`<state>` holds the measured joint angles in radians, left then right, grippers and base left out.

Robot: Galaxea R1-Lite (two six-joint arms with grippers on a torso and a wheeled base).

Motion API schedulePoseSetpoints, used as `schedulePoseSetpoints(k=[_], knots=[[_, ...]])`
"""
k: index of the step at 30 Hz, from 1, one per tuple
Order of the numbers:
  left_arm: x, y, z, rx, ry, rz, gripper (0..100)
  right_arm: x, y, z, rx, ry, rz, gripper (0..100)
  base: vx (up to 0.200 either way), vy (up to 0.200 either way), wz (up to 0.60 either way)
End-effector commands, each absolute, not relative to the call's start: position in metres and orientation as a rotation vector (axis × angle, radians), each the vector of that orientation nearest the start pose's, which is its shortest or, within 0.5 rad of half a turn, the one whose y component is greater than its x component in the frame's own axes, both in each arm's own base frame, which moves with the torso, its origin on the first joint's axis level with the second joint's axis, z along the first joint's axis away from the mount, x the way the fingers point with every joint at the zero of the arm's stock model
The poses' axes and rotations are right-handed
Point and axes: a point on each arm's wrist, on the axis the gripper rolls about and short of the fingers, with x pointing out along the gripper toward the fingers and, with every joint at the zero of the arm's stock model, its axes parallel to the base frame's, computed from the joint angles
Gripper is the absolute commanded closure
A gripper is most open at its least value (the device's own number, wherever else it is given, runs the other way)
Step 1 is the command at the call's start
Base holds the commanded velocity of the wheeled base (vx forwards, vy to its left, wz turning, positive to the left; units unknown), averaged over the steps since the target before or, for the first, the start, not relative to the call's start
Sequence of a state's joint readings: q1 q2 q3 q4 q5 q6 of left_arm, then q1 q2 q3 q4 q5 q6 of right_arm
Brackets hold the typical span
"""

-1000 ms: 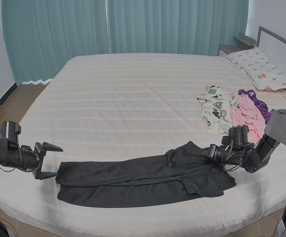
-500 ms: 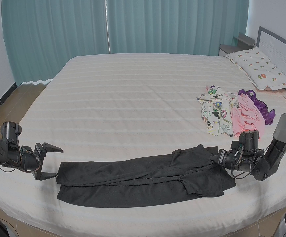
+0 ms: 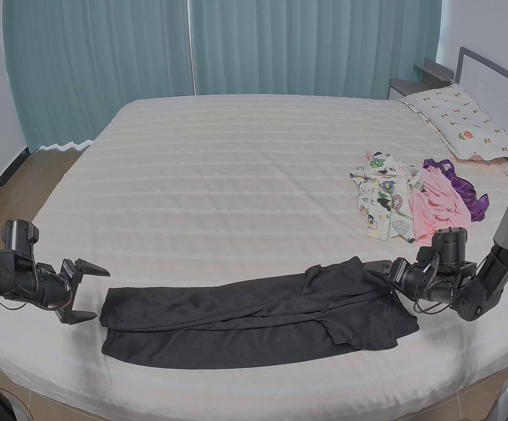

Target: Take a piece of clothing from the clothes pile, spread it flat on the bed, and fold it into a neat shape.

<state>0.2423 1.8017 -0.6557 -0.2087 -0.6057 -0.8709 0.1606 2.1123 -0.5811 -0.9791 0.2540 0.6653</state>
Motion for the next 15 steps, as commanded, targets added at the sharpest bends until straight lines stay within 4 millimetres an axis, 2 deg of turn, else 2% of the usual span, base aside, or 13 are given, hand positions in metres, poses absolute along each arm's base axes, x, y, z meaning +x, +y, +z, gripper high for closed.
schedulePoseSetpoints(k=[1, 2, 10, 15], knots=[[0.256, 0.049, 0.079, -1.174, 0.994, 0.097, 0, 0.301, 0.058, 0.052, 0.753, 0.644, 0.182, 0, 0.0, 0.0, 0.0], [0.256, 0.049, 0.079, -1.175, 0.995, 0.096, 0, 0.301, 0.058, 0.053, 0.755, 0.645, 0.181, 0, 0.0, 0.0, 0.0], [0.236, 0.045, 0.075, -1.098, 1.022, 0.073, 0, 0.257, 0.052, 0.053, 0.829, 0.676, 0.028, 0, 0.0, 0.0, 0.0], [0.231, 0.044, 0.08, -1.138, 1.011, 0.093, 0, 0.244, 0.051, 0.057, 0.885, 0.659, 0.008, 0, 0.0, 0.0, 0.0]])
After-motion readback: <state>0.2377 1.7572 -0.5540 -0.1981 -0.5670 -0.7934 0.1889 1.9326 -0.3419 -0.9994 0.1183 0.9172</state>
